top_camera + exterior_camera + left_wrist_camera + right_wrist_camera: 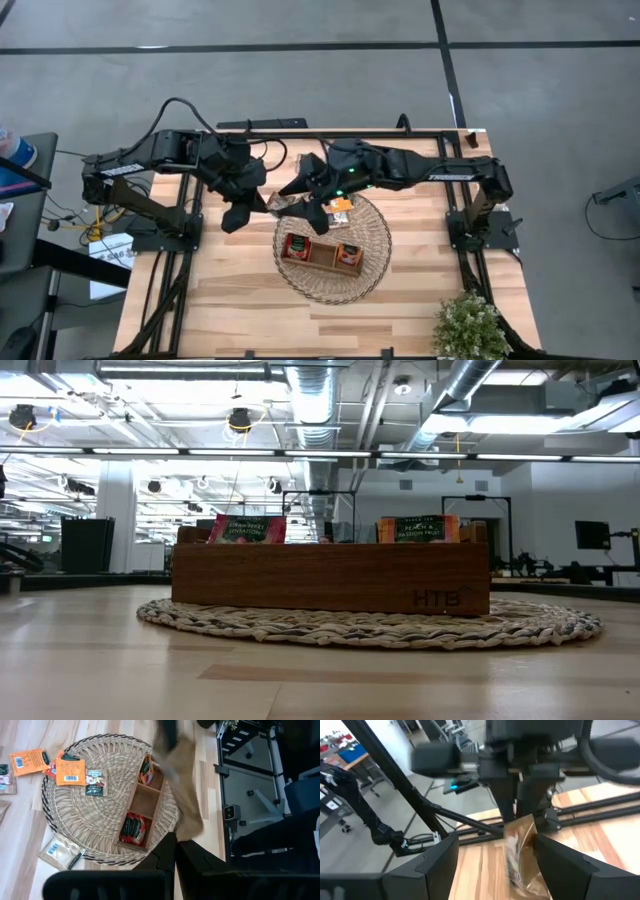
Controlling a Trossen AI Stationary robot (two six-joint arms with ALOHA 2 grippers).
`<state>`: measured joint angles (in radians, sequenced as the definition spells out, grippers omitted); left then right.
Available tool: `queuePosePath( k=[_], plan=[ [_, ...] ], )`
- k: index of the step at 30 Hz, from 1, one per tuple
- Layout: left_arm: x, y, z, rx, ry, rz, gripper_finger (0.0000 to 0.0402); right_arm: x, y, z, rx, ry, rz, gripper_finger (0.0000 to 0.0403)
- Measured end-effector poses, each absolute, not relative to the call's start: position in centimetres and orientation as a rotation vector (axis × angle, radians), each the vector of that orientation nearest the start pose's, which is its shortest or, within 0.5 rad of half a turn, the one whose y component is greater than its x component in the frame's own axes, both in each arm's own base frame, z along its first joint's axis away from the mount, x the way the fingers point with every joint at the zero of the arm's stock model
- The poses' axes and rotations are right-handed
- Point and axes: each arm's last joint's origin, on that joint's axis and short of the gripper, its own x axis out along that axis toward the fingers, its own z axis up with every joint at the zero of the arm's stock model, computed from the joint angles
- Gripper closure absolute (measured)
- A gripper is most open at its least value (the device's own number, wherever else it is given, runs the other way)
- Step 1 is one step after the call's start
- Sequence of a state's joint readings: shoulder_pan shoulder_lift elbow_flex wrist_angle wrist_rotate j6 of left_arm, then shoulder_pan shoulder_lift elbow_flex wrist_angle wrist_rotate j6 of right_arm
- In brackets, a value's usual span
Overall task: Pick & Place Tea
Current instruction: Put the brown tea bag into the middle section of the wooden organizer
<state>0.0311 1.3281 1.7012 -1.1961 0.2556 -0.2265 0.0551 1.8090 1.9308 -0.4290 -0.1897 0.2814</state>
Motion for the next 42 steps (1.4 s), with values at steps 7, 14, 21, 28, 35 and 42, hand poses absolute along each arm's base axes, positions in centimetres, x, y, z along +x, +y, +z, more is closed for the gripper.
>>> queuePosePath(
  k=[7,14,21,28,35,42],
  plan=[
    [22.8,0.0,43.5,-0.329,0.837,-0.117,0.0401,41.2,1.7,41.3,0.301,0.378,0.172,0.0154],
    [22.8,0.0,43.5,-0.322,0.836,-0.119,0.0401,40.8,0.0,41.6,0.301,0.38,0.149,0.0154],
    [22.8,0.0,43.5,-0.314,0.835,-0.12,0.0401,40.5,-0.6,41.7,0.321,0.391,0.198,0.0154],
    [22.8,0.0,43.5,-0.295,0.833,-0.116,0.0401,40.5,-0.2,41.8,0.341,0.393,0.213,0.0154],
    [22.9,0.1,43.5,-0.261,0.825,-0.101,0.0401,40.5,0.3,41.8,0.342,0.395,0.244,0.0154],
    [23.2,0.1,43.8,-0.233,0.782,-0.106,0.0401,41.1,0.3,41.0,0.353,0.416,0.242,0.0163]
  ],
)
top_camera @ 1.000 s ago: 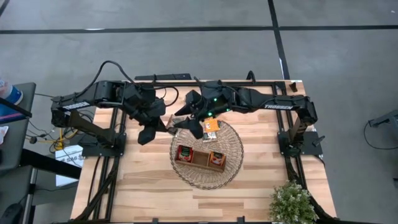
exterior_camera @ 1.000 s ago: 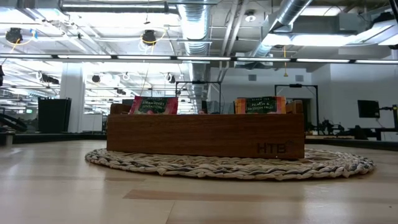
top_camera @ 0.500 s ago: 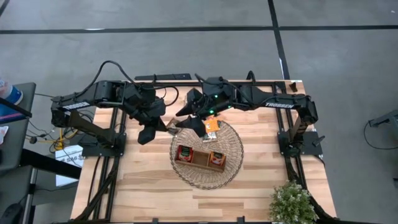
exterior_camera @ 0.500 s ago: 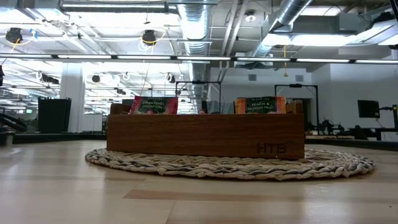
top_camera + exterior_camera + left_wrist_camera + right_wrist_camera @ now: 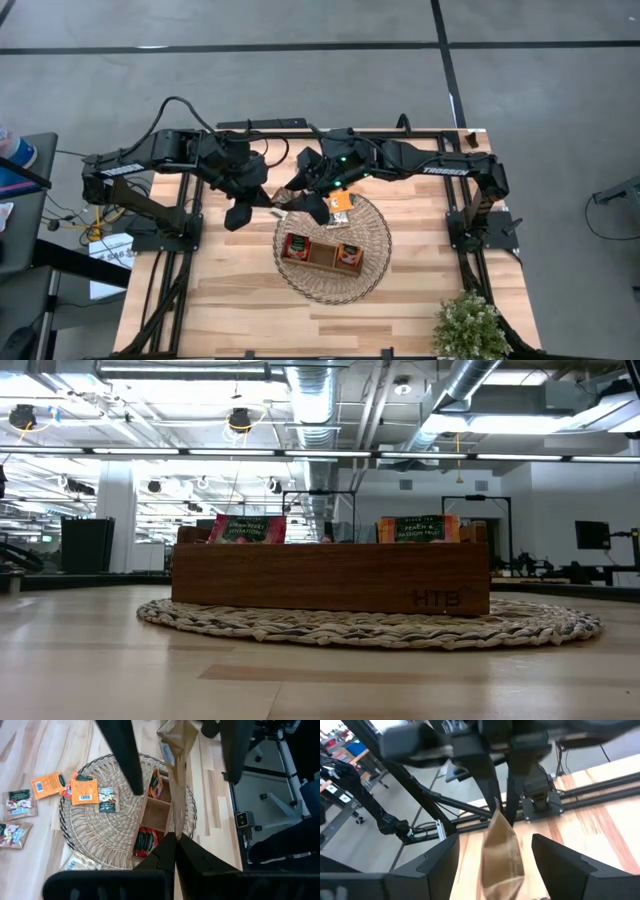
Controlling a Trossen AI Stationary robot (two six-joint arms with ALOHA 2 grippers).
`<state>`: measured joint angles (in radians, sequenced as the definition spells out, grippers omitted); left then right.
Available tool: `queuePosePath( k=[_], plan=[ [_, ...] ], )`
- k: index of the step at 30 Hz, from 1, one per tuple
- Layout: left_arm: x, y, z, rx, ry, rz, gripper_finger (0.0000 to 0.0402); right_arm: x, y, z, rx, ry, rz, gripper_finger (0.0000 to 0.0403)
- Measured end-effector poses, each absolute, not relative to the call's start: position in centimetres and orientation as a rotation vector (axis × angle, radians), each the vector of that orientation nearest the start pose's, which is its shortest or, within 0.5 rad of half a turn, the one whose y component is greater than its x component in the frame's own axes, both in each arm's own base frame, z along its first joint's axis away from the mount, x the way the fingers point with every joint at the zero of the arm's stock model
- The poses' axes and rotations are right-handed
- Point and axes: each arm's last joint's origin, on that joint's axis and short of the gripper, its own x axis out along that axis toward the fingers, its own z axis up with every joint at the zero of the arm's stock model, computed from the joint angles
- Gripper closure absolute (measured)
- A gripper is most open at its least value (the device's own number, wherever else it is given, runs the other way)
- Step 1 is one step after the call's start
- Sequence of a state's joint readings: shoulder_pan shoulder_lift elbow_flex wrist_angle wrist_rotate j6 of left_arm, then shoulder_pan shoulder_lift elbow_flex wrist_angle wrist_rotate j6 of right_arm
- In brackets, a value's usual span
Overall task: Pick & Place Tea
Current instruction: Put the brown tea bag into the middle section of the wooden organizer
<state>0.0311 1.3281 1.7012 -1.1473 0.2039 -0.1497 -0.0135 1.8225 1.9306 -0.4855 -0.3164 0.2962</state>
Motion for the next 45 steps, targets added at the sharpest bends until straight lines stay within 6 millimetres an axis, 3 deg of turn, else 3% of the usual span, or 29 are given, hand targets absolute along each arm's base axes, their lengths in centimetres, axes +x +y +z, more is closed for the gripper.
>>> queuePosePath(
  k=[9,22,35,45],
  plan=[
    [23.1,0.1,43.7,-0.231,0.791,-0.107,0.0401,41.3,0.3,40.9,0.352,0.417,0.267,0.0235],
    [22.8,0.2,43.4,-0.223,0.832,-0.091,0.0401,41.3,0.3,40.8,0.324,0.419,0.272,0.0389],
    [22.9,0.5,43.5,-0.185,0.816,0.006,0.0399,40.6,0.2,41.1,0.316,0.438,0.252,0.0395],
    [21.7,0.8,44.8,-0.159,0.706,0.113,0.0314,36.2,0.8,44.3,0.217,0.439,0.124,0.0399]
  ],
)
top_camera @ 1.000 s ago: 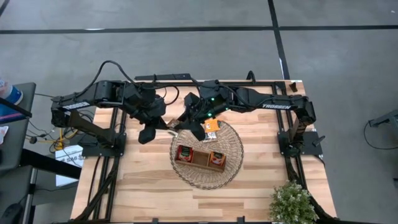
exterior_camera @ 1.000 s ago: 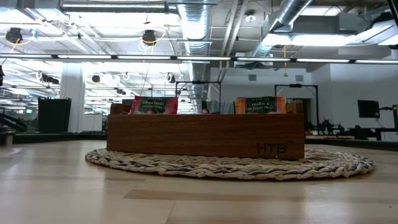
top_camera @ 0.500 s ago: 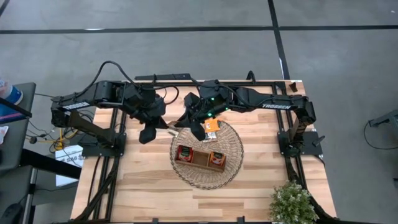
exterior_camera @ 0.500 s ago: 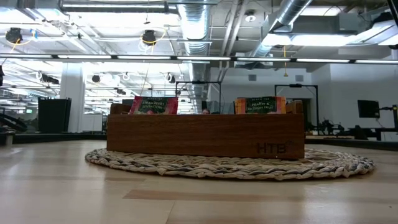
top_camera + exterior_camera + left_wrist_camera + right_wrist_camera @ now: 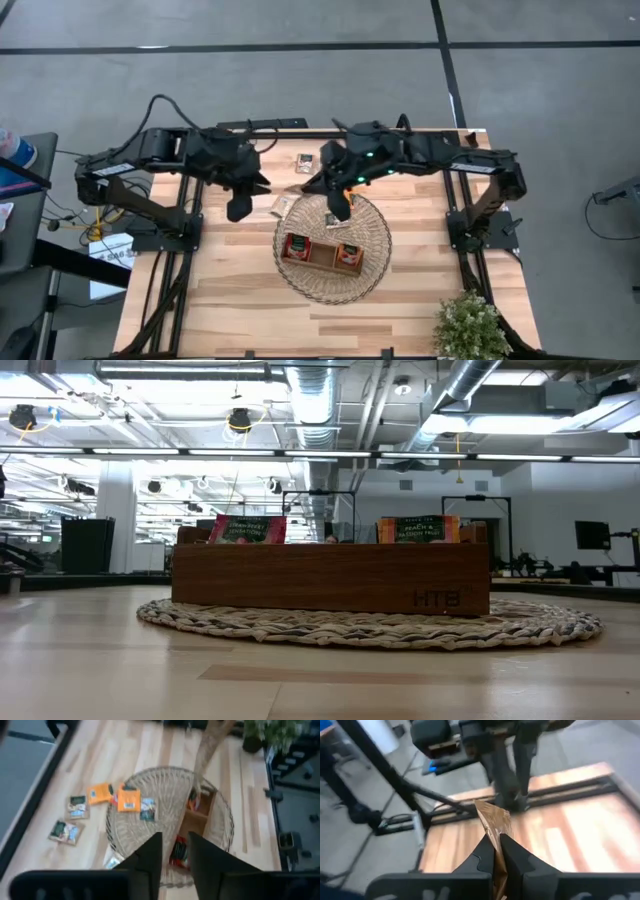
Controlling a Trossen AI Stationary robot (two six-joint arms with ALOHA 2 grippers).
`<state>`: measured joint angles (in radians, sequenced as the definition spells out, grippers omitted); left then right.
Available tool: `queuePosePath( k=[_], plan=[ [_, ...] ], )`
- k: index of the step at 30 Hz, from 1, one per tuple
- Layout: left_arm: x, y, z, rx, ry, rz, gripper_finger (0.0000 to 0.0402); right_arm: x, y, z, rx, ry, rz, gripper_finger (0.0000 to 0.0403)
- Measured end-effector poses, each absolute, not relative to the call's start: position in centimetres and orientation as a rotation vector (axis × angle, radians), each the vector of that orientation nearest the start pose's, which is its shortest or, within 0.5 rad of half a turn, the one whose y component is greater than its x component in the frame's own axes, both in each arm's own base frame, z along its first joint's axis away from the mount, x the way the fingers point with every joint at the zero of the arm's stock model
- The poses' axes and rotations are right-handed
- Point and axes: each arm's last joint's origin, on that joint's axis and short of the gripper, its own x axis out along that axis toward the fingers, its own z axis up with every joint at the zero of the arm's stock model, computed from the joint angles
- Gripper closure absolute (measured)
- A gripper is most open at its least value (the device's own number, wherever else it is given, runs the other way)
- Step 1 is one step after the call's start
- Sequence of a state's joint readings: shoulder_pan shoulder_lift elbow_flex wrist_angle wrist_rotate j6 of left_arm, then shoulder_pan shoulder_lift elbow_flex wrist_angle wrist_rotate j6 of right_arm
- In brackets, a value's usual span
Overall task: Pick & Place Tea
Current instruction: Put the brown tea bag into the middle section of the wooden organizer
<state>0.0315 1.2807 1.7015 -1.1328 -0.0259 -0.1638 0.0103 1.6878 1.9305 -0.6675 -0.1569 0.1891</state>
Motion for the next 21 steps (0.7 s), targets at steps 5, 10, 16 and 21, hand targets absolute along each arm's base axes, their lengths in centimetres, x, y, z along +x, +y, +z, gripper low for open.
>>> queuePosePath(
  k=[5,10,16,21],
  plan=[
    [21.5,0.8,46.8,-0.163,0.5,0.106,0.0276,32.4,2.0,47.9,0.138,0.307,0.02,0.04],
    [22.0,0.8,49.5,-0.122,0.217,0.084,0.0259,29.3,4.1,50.9,0.052,0.118,-0.08,0.04],
    [23.3,0.7,52.4,-0.089,-0.109,0.006,0.0255,27.7,6.7,53.0,-0.023,-0.159,-0.092,0.04],
    [25.0,0.6,53.0,-0.092,-0.235,-0.026,0.0255,27.7,7.5,53.3,-0.036,-0.276,-0.079,0.04]
  ],
)
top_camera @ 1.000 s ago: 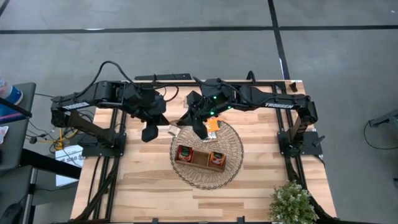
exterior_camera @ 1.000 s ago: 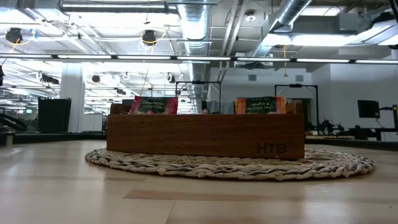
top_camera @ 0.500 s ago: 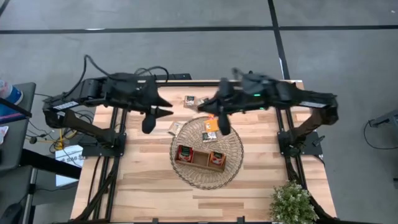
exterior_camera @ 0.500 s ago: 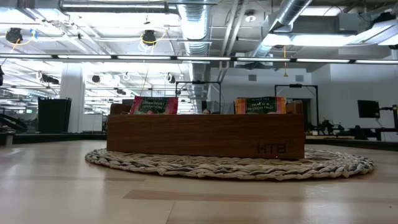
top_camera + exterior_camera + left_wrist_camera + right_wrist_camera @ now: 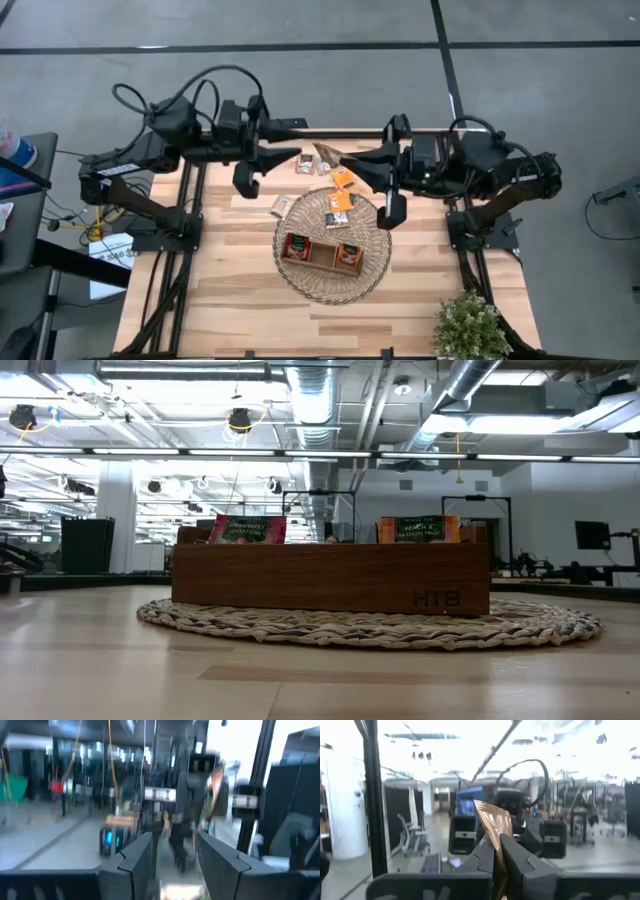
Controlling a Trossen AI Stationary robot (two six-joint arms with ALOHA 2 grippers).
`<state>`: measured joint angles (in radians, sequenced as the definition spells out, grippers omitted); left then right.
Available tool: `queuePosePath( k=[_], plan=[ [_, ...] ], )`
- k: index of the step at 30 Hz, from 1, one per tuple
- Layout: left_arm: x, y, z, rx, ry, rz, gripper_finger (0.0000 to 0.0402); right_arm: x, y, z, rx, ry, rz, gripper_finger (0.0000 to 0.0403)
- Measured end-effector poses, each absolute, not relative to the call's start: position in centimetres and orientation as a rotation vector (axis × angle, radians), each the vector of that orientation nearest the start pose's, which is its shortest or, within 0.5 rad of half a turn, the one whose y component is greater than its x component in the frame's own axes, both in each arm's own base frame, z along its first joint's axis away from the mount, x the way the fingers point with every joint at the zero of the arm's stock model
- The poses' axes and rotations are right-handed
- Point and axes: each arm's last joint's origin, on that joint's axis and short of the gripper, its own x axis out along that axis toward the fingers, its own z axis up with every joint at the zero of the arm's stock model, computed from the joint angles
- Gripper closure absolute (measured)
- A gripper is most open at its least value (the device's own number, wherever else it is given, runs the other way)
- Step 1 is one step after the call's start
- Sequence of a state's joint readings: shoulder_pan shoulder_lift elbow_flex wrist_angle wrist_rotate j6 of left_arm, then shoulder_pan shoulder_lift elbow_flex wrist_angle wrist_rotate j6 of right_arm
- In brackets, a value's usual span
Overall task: Pick & Place Tea
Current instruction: Put the brown tea bag into the middle section of the wooden organizer
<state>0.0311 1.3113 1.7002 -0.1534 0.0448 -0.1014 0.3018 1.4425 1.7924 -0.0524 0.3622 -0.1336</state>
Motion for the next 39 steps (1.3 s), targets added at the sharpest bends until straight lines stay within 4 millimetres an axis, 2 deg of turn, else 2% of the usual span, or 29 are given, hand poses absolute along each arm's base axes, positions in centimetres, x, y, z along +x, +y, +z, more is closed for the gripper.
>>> queuePosePath(
  k=[9,22,28,39],
  plan=[
    [27.3,0.3,53.2,-0.155,-0.361,-0.179,0.0255,27.2,7.8,54.4,-0.059,-0.393,-0.062,0.04],
    [29.7,0.4,52.5,-0.213,-0.402,-0.212,0.0255,27.2,7.9,54.6,-0.057,-0.42,-0.022,0.0399],
    [30.3,0.1,52.3,-0.232,-0.407,-0.306,0.0255,27.2,7.9,54.6,-0.059,-0.417,-0.021,0.04],
    [30.3,0.1,52.4,-0.23,-0.417,-0.309,0.026,27.2,7.9,54.5,-0.053,-0.414,-0.021,0.04]
  ],
)
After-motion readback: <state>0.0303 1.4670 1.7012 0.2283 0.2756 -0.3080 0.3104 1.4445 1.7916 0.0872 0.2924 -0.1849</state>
